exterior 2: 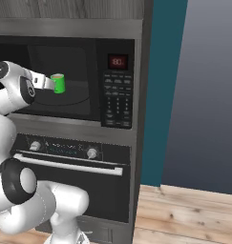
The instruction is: Pick the cup of tea, navigate to the dining table, and place it on the saucer.
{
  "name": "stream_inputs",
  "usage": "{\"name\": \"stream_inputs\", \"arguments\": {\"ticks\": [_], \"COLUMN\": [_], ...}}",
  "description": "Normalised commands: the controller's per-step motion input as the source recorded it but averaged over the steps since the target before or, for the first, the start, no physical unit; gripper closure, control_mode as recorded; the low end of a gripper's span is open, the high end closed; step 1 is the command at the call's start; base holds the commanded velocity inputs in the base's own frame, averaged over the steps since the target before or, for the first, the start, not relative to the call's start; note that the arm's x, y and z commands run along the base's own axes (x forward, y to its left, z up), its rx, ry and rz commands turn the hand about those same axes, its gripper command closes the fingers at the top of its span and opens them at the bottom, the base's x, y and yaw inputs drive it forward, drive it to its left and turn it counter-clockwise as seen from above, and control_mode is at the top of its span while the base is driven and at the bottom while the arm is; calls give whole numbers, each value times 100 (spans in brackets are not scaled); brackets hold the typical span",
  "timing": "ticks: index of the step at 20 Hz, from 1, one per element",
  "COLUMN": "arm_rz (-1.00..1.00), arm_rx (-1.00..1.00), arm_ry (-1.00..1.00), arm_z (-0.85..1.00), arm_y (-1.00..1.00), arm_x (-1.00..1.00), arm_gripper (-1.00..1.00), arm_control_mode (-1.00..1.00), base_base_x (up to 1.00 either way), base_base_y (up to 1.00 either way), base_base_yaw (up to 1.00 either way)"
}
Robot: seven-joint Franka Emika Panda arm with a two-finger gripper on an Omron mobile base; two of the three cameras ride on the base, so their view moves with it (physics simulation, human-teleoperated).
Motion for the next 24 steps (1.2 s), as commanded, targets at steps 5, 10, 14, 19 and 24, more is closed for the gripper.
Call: {"name": "stream_inputs", "arguments": {"ticks": [5,10,14,19,24], "arm_rz": [1,6,3,1,4], "arm_rx": [6,4,0,0,0], "arm_ry": [0,6,10,3,0], "arm_z": [-17,-1,-3,-20,-29], "arm_y": [-8,-8,0,0,0], "arm_x": [23,8,0,0,9], "arm_gripper": [-100,-100,-100,-100,-100], "arm_control_mode": [-100,-100,-100,-100,-100], "base_base_x": [0,0,0,0,0], "base_base_y": [0,0,0,0,0], "base_base_yaw": [0,0,0,0,0]}}
